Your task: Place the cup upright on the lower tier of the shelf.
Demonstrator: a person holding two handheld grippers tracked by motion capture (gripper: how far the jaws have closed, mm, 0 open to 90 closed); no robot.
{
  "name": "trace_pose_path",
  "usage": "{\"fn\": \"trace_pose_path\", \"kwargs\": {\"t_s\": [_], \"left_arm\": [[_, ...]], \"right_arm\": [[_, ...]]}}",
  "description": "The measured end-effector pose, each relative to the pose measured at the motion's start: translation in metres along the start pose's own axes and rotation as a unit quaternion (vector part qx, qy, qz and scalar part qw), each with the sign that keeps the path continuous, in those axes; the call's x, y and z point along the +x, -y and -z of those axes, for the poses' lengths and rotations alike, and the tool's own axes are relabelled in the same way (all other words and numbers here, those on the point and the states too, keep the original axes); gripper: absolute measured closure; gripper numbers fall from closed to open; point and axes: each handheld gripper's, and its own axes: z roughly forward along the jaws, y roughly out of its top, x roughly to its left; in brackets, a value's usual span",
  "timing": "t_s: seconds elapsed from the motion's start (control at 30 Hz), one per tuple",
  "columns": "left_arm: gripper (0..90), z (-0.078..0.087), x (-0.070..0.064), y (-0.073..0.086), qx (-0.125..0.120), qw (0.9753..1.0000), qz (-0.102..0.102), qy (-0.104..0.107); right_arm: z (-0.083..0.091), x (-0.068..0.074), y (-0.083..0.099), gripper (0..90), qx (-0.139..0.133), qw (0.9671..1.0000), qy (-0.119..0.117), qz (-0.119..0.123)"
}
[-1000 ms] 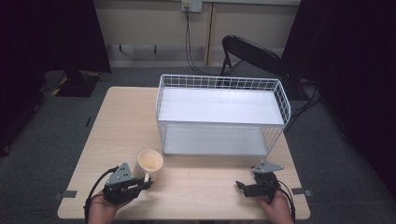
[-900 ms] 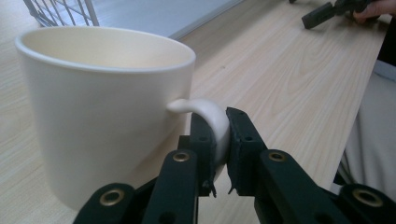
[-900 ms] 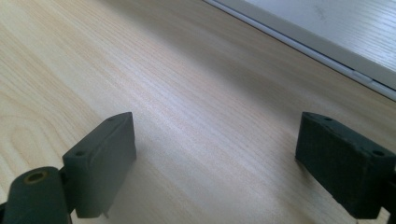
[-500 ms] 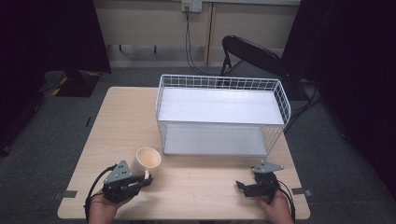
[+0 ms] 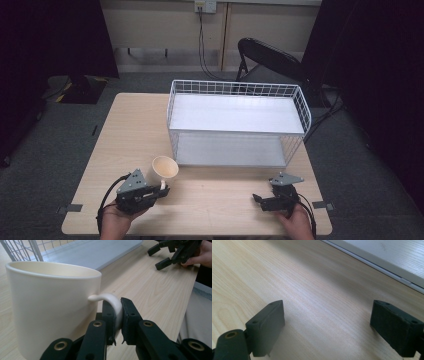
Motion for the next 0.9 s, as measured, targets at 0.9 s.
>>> {"fn": "trace_pose_path", "kwargs": {"t_s": [0.9], "left_arm": [[82.9, -0.024, -0.013, -0.020, -0.008, 0.9995, -0.011, 0.027]], "right_arm": [[0.000, 0.000, 0.000, 11.7, 0.000, 1.0000, 0.000, 0.001]]}}
